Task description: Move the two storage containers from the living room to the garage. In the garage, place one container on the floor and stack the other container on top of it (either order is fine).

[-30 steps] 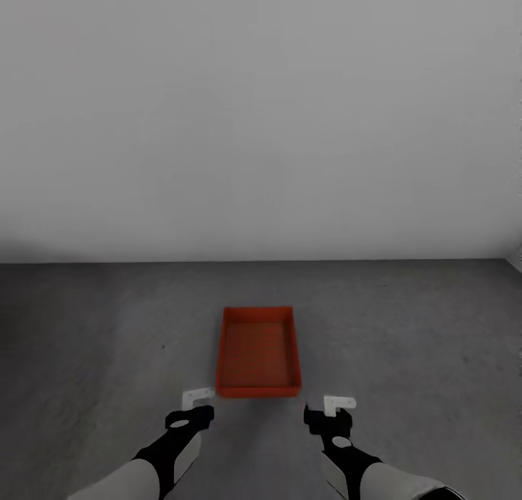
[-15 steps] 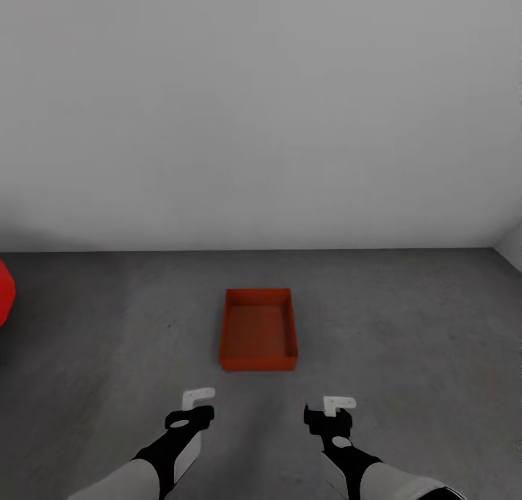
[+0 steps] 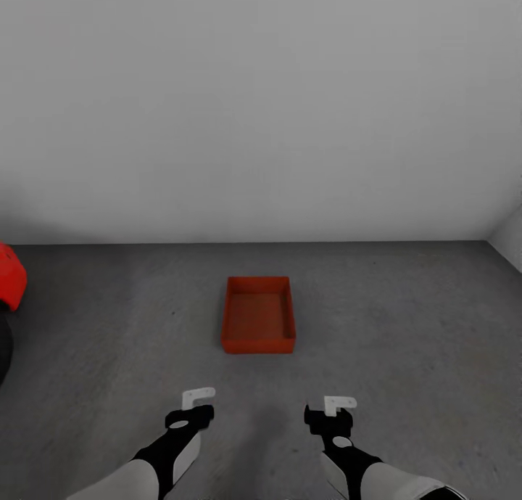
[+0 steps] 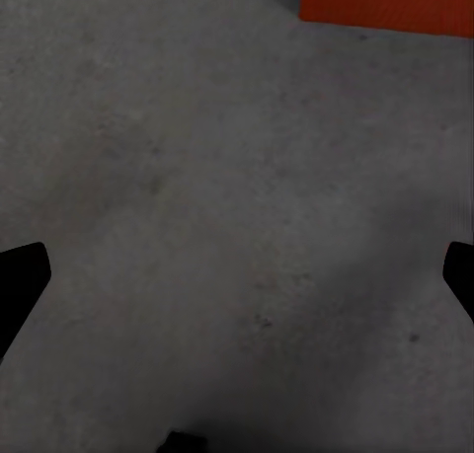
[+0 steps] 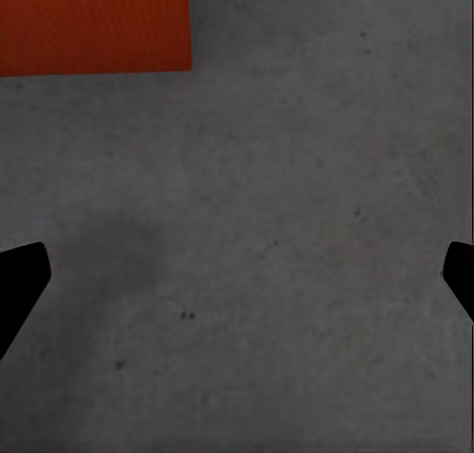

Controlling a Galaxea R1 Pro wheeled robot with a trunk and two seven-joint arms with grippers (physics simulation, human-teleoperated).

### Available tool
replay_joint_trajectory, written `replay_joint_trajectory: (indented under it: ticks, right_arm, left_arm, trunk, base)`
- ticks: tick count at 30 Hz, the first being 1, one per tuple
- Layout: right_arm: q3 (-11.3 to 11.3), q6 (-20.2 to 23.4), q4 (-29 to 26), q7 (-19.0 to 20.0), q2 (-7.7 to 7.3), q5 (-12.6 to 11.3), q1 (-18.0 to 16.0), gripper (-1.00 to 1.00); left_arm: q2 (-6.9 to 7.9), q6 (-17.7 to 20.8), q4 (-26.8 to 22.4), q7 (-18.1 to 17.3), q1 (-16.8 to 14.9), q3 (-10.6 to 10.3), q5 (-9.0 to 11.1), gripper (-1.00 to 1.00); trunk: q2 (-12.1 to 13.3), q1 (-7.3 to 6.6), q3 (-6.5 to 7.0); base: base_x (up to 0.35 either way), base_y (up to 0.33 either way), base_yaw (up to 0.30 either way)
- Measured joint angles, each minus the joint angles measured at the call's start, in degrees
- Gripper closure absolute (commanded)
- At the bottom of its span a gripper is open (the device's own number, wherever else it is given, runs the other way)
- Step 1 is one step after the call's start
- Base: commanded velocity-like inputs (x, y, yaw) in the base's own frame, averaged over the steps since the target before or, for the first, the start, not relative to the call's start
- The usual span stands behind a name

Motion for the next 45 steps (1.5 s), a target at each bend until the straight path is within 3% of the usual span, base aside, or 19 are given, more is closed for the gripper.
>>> replay_joint_trajectory:
  ticks: [2, 5, 10, 11, 12, 13, 18, 23, 26, 31, 35, 39, 45]
  right_arm:
    - [0.04, 0.03, 0.00, 0.02, -0.23, 0.09, -0.03, -1.00]
    - [0.07, 0.29, 0.10, 0.03, -2.50, 0.11, -0.02, -1.00]
    - [0.14, 0.92, 2.40, 0.09, -7.90, 0.00, -0.21, -1.00]
    - [0.09, 1.04, 2.70, 0.07, -9.27, -0.04, -0.31, -1.00]
    - [0.05, 1.20, 3.07, 0.03, -11.74, 0.13, -0.26, -1.00]
    - [0.19, 1.26, 3.12, 0.04, -12.47, 0.25, -0.05, -1.00]
    - [0.10, 1.33, 3.26, 0.15, -15.22, 0.35, 4.78, -1.00]
    - [0.34, 2.16, 3.27, 2.20, -15.64, 0.48, 11.42, -1.00]
    - [0.36, 3.48, 3.26, 7.10, -15.53, 0.44, 16.60, -1.00]
    - [0.45, 5.37, 3.29, 14.80, -15.43, 0.29, 21.95, -1.00]
    - [0.53, 6.05, 3.29, 17.30, -15.27, 0.30, 24.72, -1.00]
    - [0.49, 5.61, 3.27, 18.25, -14.65, 0.04, 28.34, -1.00]
    - [0.38, 5.80, 3.24, 18.50, -13.22, -0.01, 30.07, -1.00]
  left_arm:
    - [0.25, -0.86, 0.44, -0.14, 0.01, -0.07, -0.25, -1.00]
    - [1.87, -1.68, 1.46, -0.23, 0.01, -0.10, -0.01, -1.00]
    - [7.48, -1.96, 7.24, -0.16, 0.01, 0.14, 0.42, -1.00]
    - [8.89, -1.98, 9.21, -0.38, 0.05, 0.26, 0.62, -1.00]
    - [10.99, -1.95, 11.12, -1.59, -0.01, 0.32, 1.44, -1.00]
    - [11.95, -1.95, 11.63, -2.41, -0.01, 0.22, 2.02, -1.00]
    - [14.30, -2.01, 12.32, -4.36, 0.29, 0.23, 3.96, -1.00]
    - [15.22, -1.74, 12.49, -6.75, 3.70, 0.24, 4.70, -1.00]
    - [15.67, -1.83, 12.52, -9.94, 7.38, 0.26, 4.91, -1.00]
    - [16.12, -1.86, 12.55, -14.40, 11.61, 0.22, 4.98, -1.00]
    - [16.12, -1.87, 12.54, -15.60, 13.96, 0.20, 4.99, -1.00]
    - [15.13, -1.94, 12.54, -16.02, 16.34, 0.16, 4.86, -1.00]
    - [12.55, -2.03, 12.50, -16.11, 19.20, 0.09, 4.44, -1.00]
  trunk:
    - [0.00, 0.00, 0.00]
    - [0.00, 0.00, 0.00]
    - [0.00, 0.00, 0.00]
    - [0.00, 0.00, 0.00]
    - [0.00, 0.00, 0.00]
    - [0.00, 0.00, 0.00]
    - [0.00, -0.01, -0.01]
    - [0.00, -0.01, -0.01]
    - [0.00, -0.01, -0.02]
    - [0.00, -0.01, -0.01]
    - [0.00, 0.00, -0.01]
    - [0.00, 0.00, -0.01]
    - [0.00, 0.00, -0.01]
  base:
    - [-0.010, 0.000, 0.000]
    - [-0.004, 0.000, 0.000]
    - [-0.001, 0.000, 0.000]
    - [0.000, 0.000, 0.000]
    - [0.000, 0.000, 0.000]
    - [0.000, 0.000, 0.000]
    - [0.000, 0.000, 0.000]
    - [0.000, 0.000, 0.000]
    - [0.000, 0.000, 0.000]
    - [0.000, 0.000, 0.000]
    - [0.000, 0.000, 0.000]
    - [0.000, 0.000, 0.000]
    - [0.000, 0.000, 0.000]
